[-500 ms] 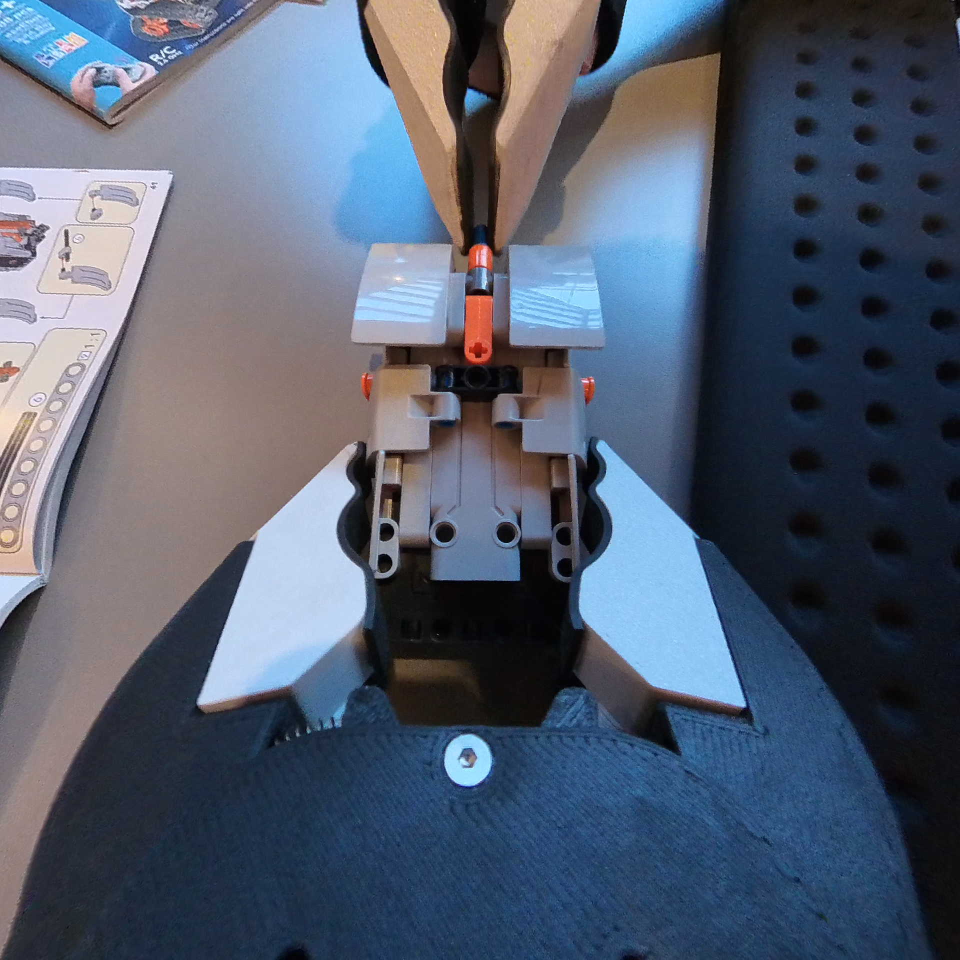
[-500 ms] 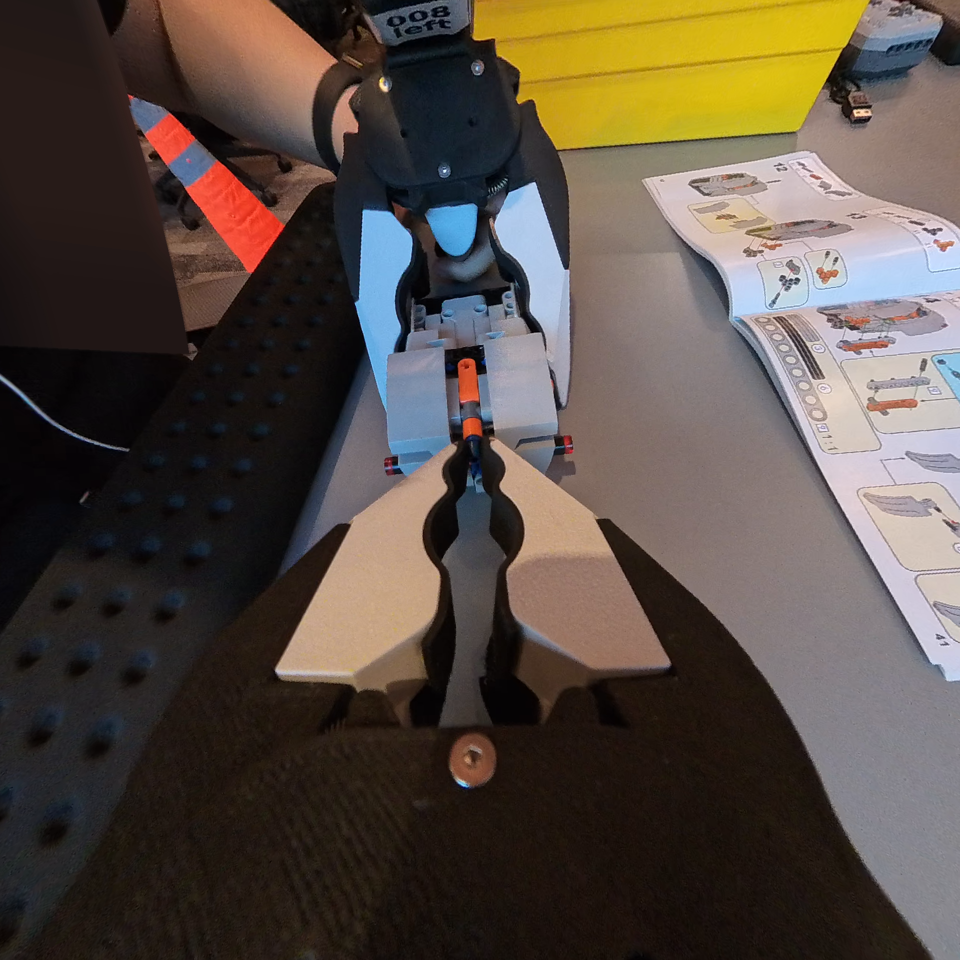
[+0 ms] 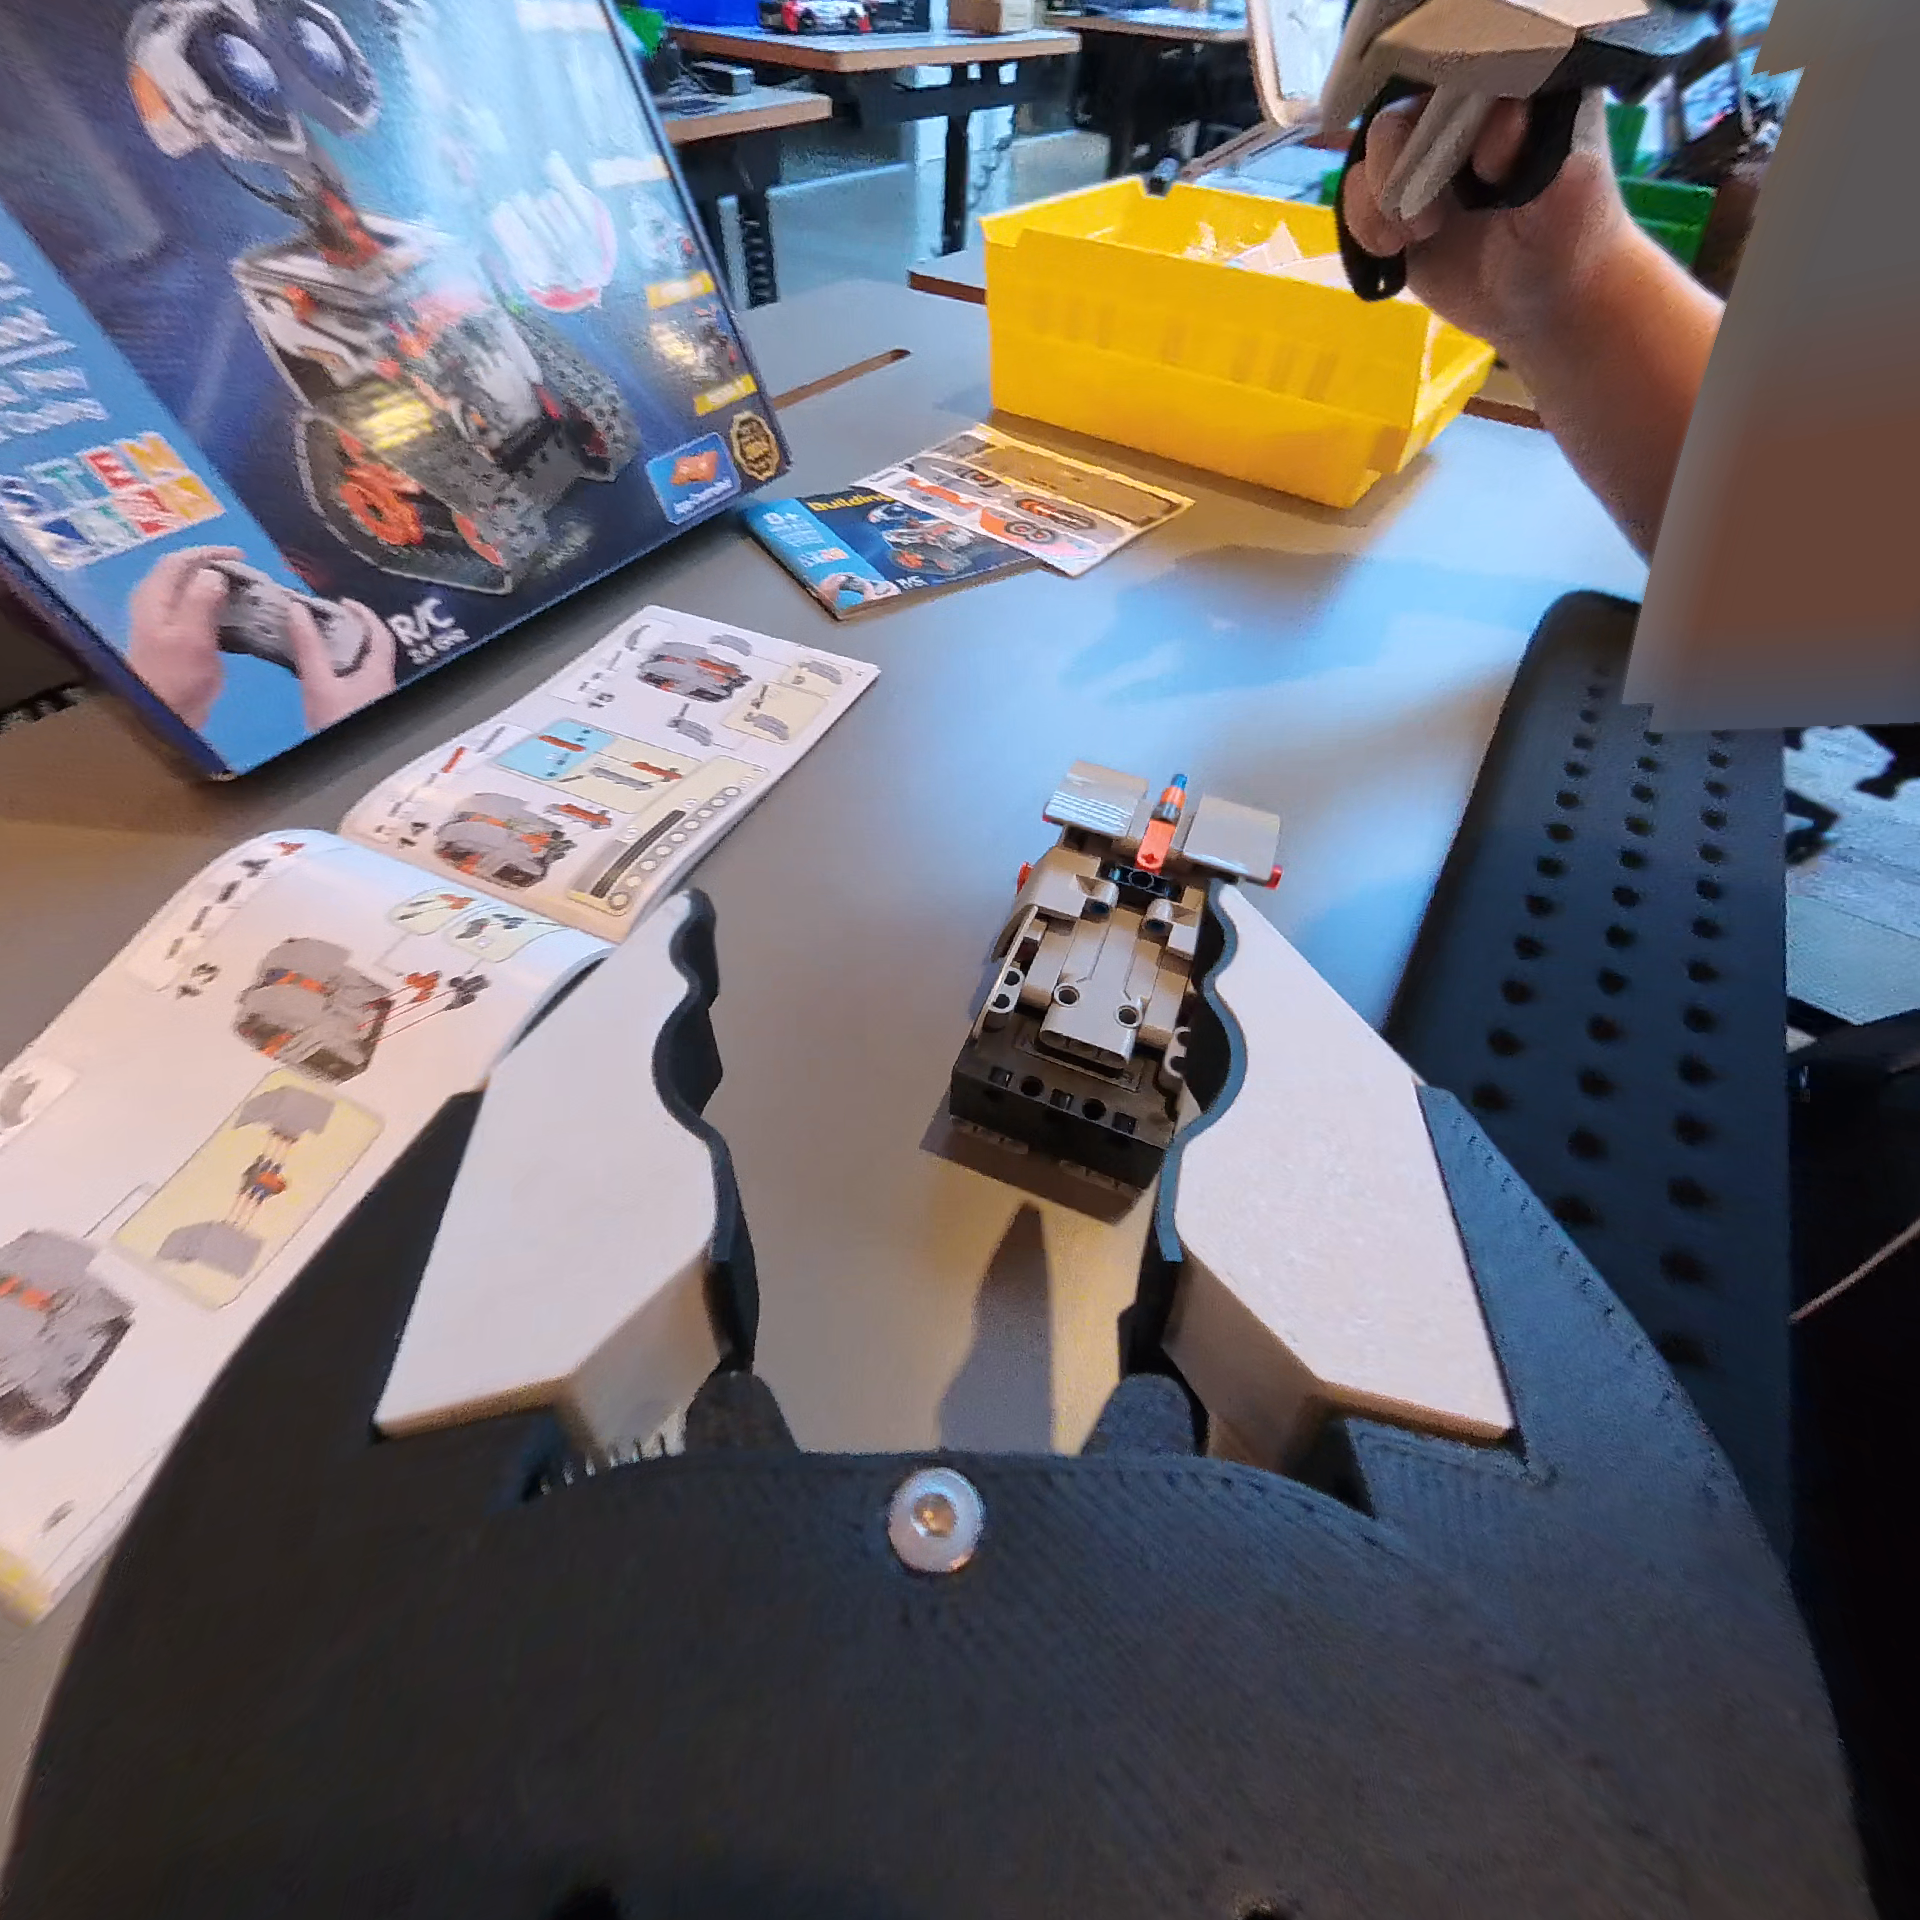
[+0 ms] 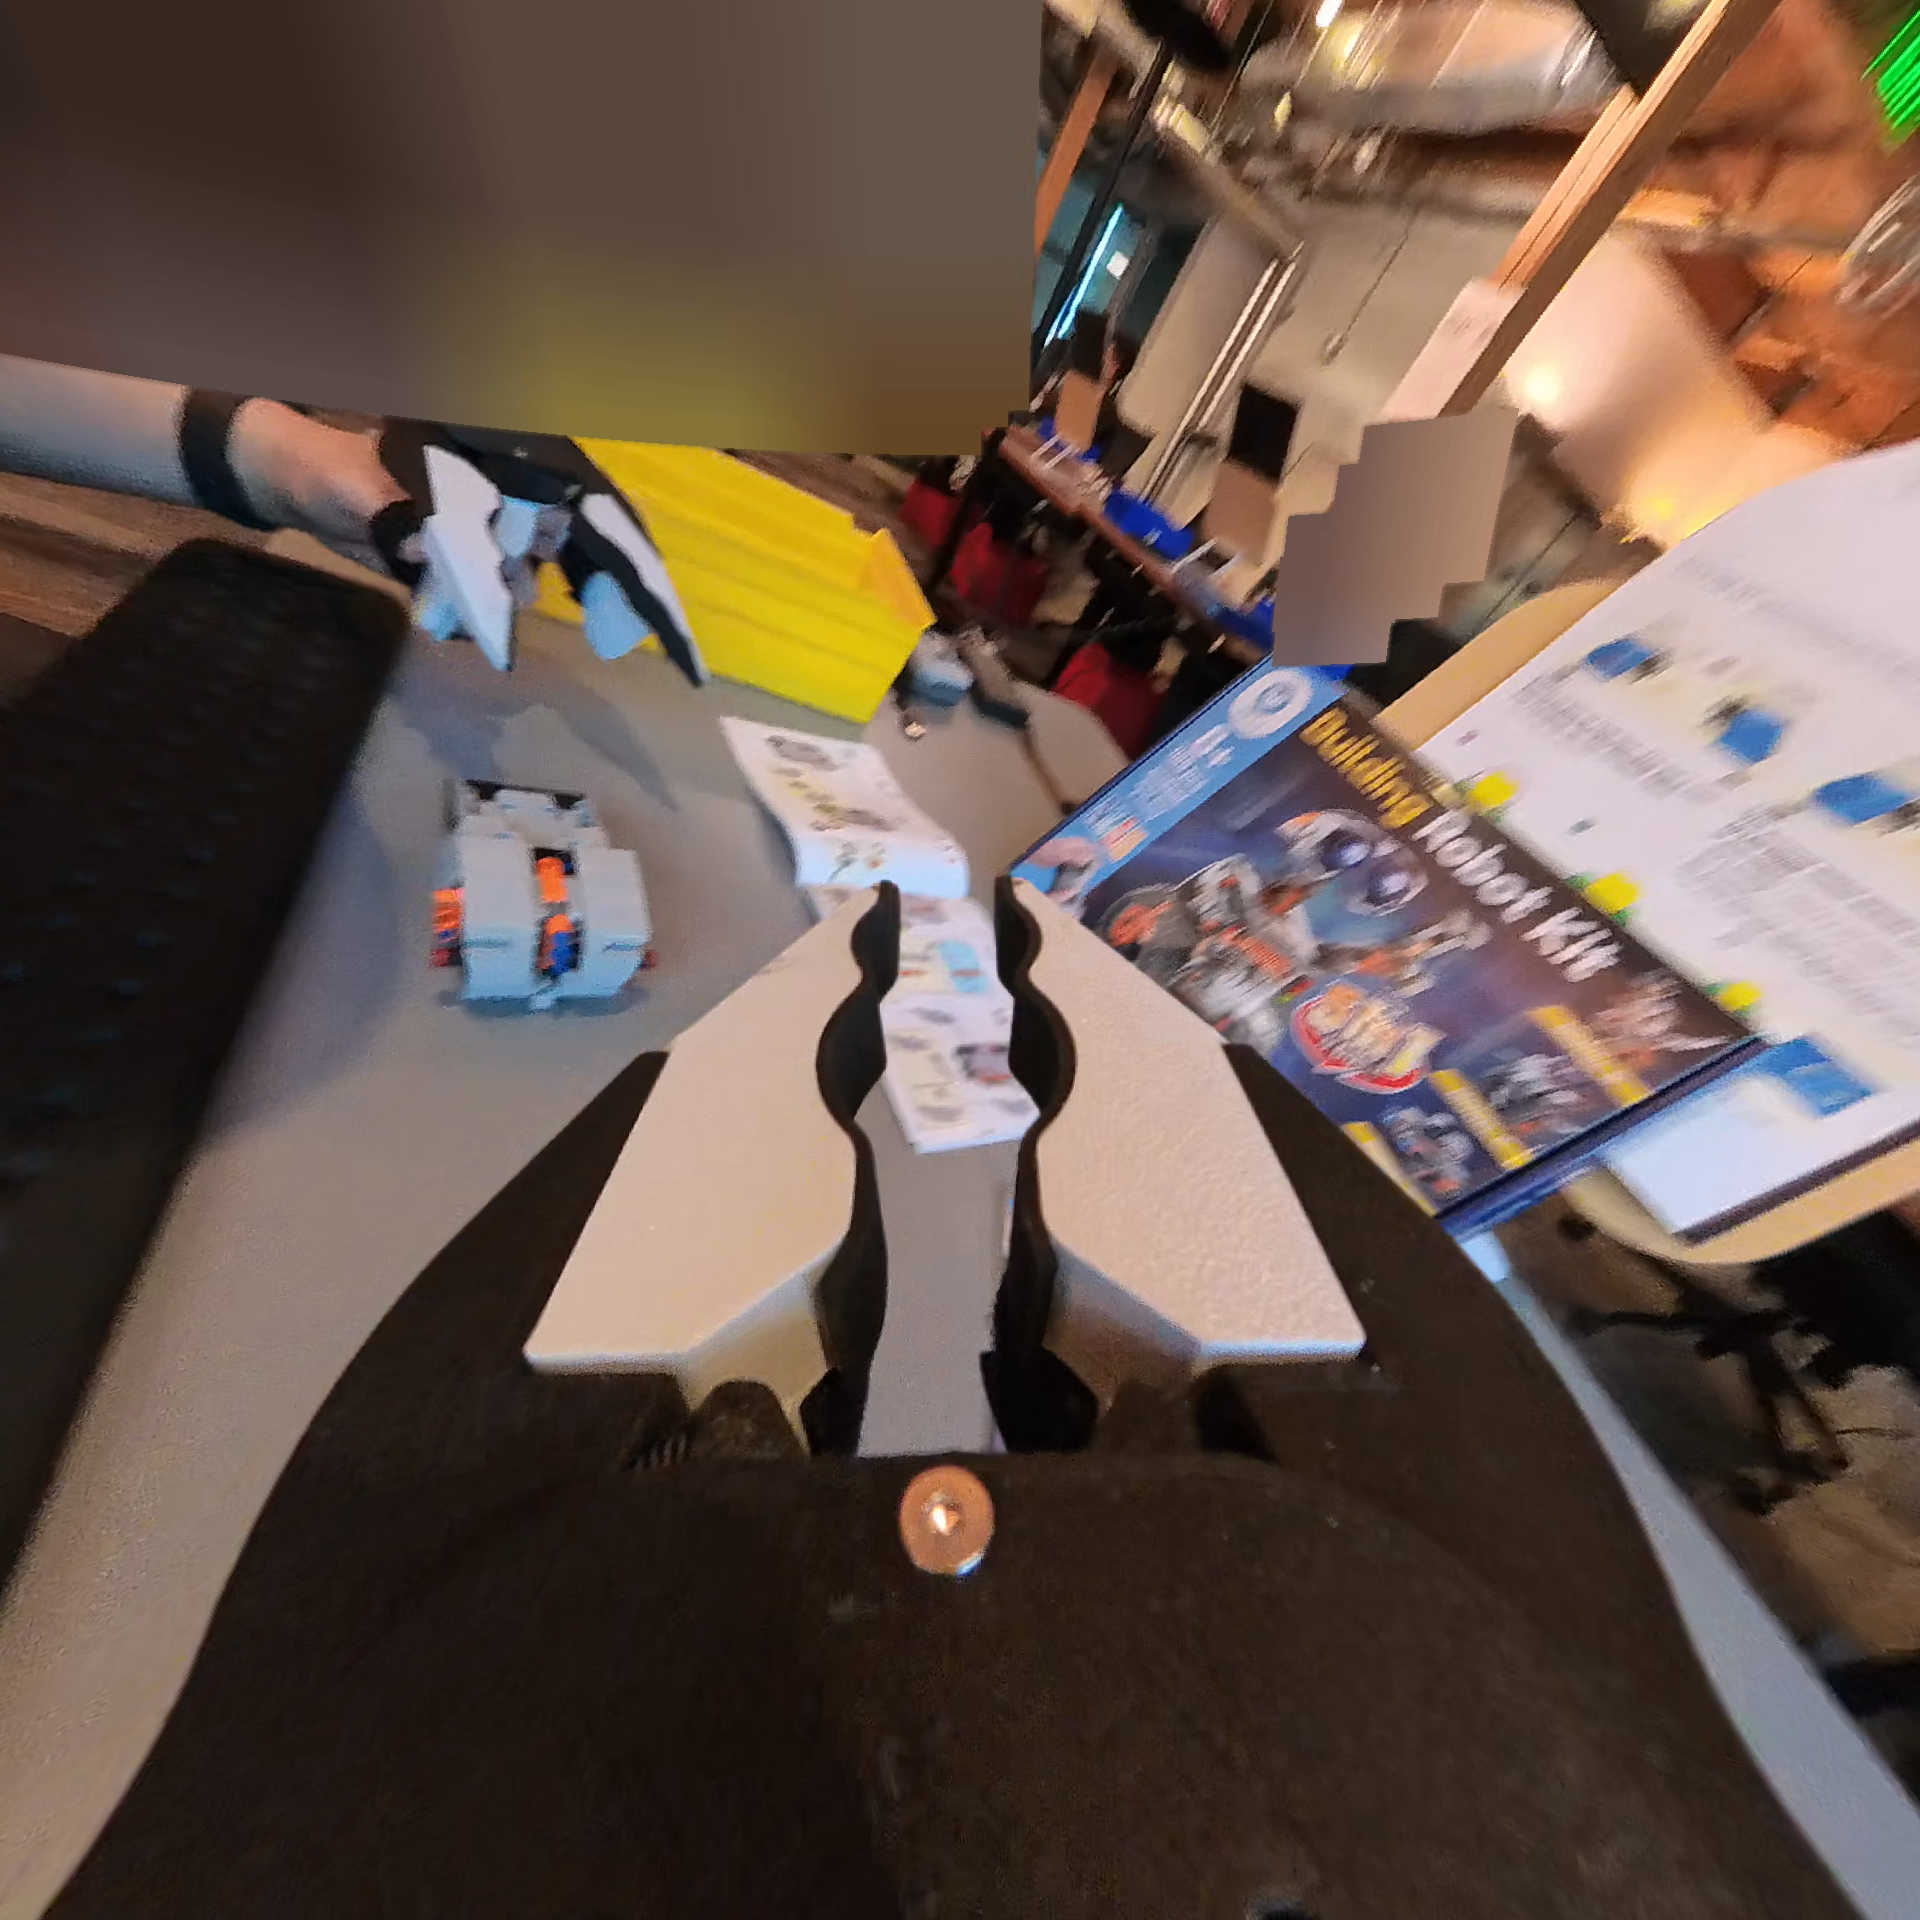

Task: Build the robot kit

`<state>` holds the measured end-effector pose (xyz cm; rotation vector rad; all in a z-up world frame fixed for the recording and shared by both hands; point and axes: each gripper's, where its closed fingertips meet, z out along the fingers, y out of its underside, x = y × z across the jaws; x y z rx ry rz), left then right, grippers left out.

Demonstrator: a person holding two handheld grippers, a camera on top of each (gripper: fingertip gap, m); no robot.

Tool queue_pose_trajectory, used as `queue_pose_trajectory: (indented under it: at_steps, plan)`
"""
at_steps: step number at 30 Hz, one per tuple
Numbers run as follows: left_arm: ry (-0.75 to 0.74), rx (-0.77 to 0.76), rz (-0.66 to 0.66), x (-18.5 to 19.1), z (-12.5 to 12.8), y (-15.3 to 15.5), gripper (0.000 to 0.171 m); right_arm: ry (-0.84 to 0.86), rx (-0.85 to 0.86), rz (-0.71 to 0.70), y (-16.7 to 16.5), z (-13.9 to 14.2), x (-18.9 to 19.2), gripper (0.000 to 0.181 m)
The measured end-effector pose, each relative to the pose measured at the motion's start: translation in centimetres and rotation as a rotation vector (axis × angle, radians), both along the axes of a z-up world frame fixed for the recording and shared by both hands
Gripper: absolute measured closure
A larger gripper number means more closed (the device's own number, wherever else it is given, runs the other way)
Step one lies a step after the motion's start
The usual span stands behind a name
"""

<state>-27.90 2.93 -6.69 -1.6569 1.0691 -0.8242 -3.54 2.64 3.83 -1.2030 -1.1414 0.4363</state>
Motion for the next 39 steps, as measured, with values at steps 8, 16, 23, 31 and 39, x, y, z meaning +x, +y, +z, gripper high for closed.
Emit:
queue_pose_trajectory:
  at_steps: [8, 16, 23, 31, 39]
  plan:
    - [0.072, 0.089, 0.084, -0.5, 3.5, -0.8, 0.082, 0.094, 0.049, 0.030, 0.4, -1.1, 1.4, 0.164]
    - [-0.086, 0.248, 0.072, 1.7, 12.7, 1.0, 0.081, 0.046, -0.038, -0.071, 2.3, -3.1, 0.2, 0.164]
    - [-0.126, 0.237, -0.070, 4.3, 13.4, 1.8, 0.088, -0.044, -0.324, -0.080, 2.3, -7.0, -6.1, 0.155]
    - [-0.105, -0.043, -0.164, 4.7, 1.9, 0.4, 0.107, -0.012, -0.550, 0.089, -0.6, -12.2, -12.4, 0.155]
    - [0.016, -0.078, -0.169, 3.3, -3.8, -2.0, 0.077, -0.034, -0.366, -0.124, 2.1, -12.7, -9.8, 0.163]
